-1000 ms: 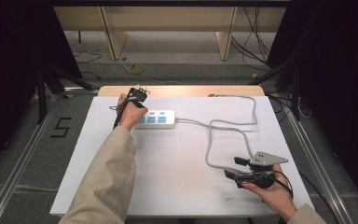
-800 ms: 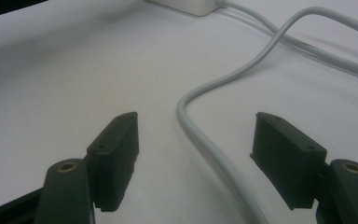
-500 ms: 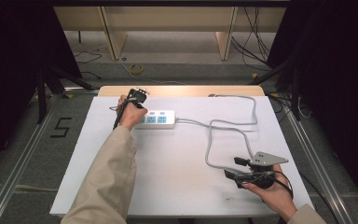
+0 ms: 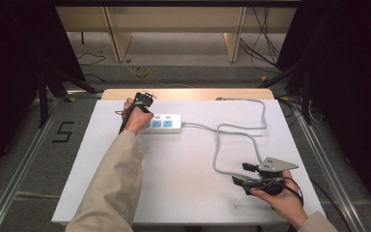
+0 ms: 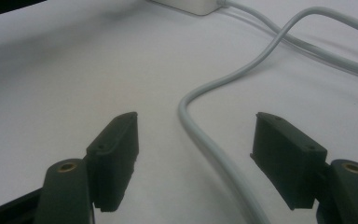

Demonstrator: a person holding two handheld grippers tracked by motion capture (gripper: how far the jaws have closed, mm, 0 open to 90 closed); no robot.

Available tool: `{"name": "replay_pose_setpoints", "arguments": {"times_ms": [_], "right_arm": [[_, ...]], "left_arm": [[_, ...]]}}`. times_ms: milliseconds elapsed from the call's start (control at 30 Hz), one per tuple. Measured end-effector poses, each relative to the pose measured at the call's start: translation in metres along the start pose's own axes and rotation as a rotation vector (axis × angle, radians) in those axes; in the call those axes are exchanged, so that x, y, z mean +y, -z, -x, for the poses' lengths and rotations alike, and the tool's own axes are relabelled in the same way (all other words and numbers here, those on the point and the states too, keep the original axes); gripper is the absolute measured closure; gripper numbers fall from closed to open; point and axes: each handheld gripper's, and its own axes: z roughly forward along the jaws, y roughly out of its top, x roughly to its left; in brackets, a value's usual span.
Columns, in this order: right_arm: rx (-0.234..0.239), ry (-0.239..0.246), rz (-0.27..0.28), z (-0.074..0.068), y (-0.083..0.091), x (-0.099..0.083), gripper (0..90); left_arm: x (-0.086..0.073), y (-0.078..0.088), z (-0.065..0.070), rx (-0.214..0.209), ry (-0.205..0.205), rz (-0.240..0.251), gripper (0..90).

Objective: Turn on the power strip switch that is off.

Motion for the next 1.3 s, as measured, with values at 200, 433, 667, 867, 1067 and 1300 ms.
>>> {"name": "replay_pose_setpoints", "arguments": {"times_ms": [200, 433, 667, 867, 1067, 1300], "right_arm": [[0.0, 0.002, -0.001, 0.0, -0.0001, 0.0, 32.2], [0.0, 0.001, -0.001, 0.0001, 0.0, 0.0, 32.2], [0.001, 0.002, -0.002, 0.0005, 0.0, 0.0, 32.2], [0.003, 0.001, 0.001, 0.0006, 0.0001, -0.0001, 32.2], [0.004, 0.005, 0.002, 0.0006, -0.0002, 0.0002, 32.2], [0.005, 0.005, 0.0, 0.0005, -0.0004, 0.0003, 32.2]], "left_arm": [[0.0002, -0.0005, -0.0007, -0.003, 0.003, -0.006, 89.8], [0.0008, -0.0013, -0.0013, -0.009, 0.026, -0.011, 89.9], [0.0051, -0.0023, -0.0001, 0.0, 0.012, -0.042, 89.9], [0.0065, -0.0024, -0.0006, -0.003, 0.019, -0.056, 89.9], [0.0082, -0.0031, -0.0002, -0.001, 0.02, -0.065, 89.9], [0.0085, -0.0036, -0.0013, -0.01, 0.036, -0.065, 89.9]]}}
